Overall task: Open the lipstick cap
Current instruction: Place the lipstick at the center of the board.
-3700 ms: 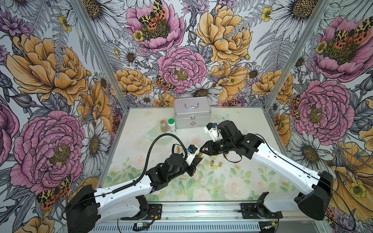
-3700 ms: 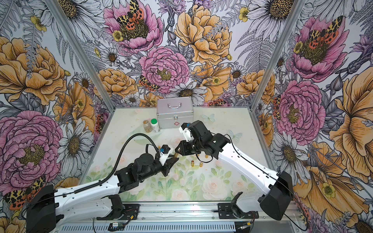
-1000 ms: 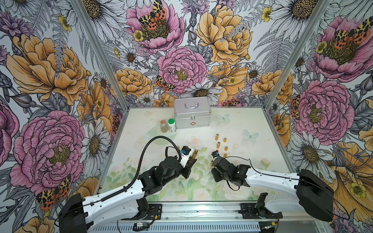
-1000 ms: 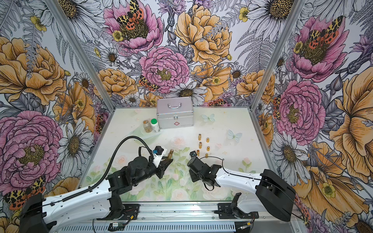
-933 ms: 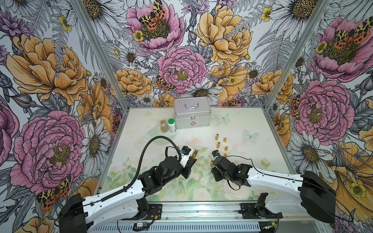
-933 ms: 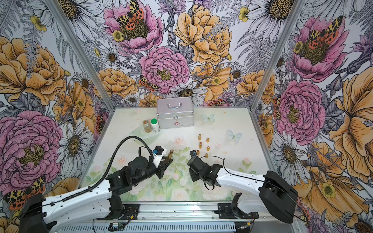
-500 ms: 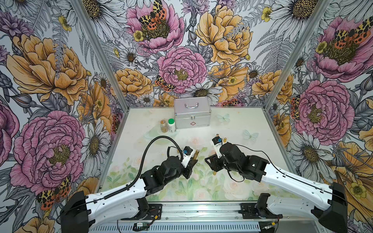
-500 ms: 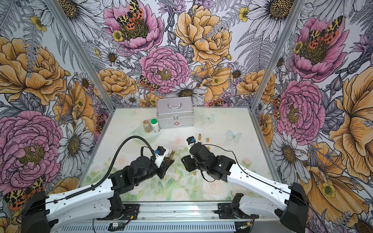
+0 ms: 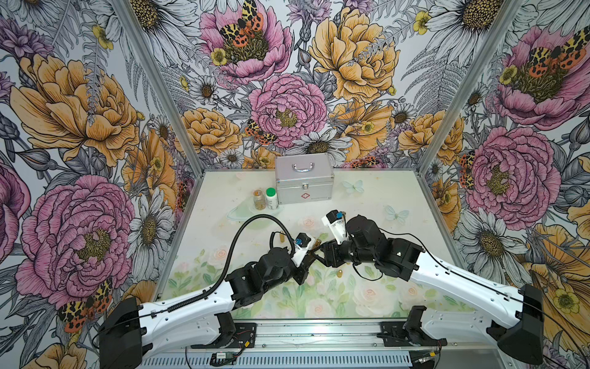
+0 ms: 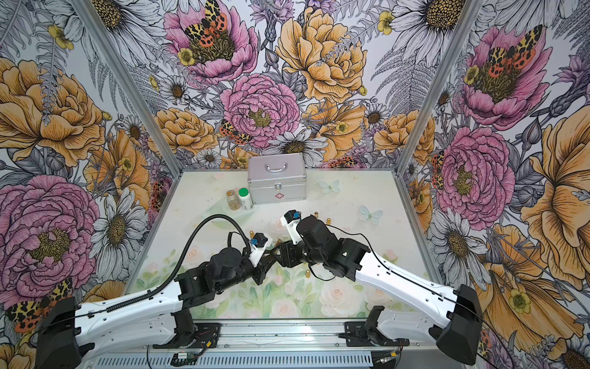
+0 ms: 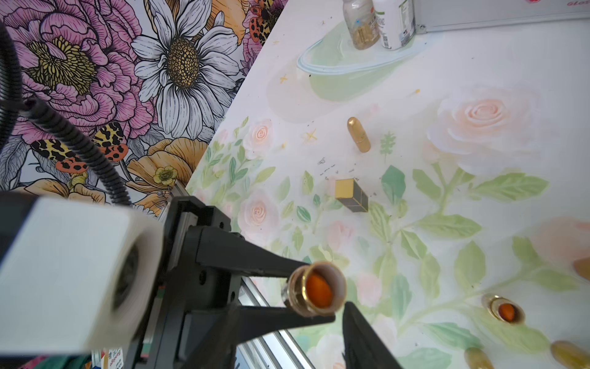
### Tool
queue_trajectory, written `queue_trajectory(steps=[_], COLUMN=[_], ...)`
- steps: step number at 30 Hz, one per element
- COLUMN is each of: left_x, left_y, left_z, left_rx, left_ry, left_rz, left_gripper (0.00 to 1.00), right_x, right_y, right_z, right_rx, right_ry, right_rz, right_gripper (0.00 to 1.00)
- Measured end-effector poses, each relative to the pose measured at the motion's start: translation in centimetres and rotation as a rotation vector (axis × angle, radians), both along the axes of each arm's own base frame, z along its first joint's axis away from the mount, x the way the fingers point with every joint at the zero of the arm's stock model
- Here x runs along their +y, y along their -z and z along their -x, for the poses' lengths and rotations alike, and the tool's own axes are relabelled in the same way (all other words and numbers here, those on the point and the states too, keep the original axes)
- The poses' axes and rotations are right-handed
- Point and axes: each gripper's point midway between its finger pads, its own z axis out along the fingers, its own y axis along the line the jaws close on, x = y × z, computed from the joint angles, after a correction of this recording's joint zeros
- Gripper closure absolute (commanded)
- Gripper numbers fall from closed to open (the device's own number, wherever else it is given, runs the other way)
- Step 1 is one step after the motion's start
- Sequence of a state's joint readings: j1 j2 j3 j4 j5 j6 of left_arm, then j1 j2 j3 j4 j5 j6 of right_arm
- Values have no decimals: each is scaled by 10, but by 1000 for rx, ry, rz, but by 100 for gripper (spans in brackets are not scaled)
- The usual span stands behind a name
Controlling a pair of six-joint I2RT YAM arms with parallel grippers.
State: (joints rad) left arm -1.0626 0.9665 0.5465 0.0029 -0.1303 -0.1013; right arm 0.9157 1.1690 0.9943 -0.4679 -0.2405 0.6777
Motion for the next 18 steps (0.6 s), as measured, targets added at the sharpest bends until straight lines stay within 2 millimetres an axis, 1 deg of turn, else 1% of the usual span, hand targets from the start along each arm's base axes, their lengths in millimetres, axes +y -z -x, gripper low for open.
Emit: queue_trajectory(steps=[3,8,13,18], left_x=[-3,-6,-6,-6], left_y=[-4,-6,-7,-7], left_z=[2,1,1,0], left_rx=[-8,-12,-13,-20], left_ry=[11,13,13,9], left_rz=[5,7,8,8], left_gripper=[100,100,100,100], right_x=[3,3,0,-2], right_y=[1,-5,-7,-8], right_z=[-2,-7,-11,-11], right_rx=[22,29,33,35], right_ry=[5,24,37,38], right_rz=[-13,-42,-55,-61], right_gripper=[53,59,69,73])
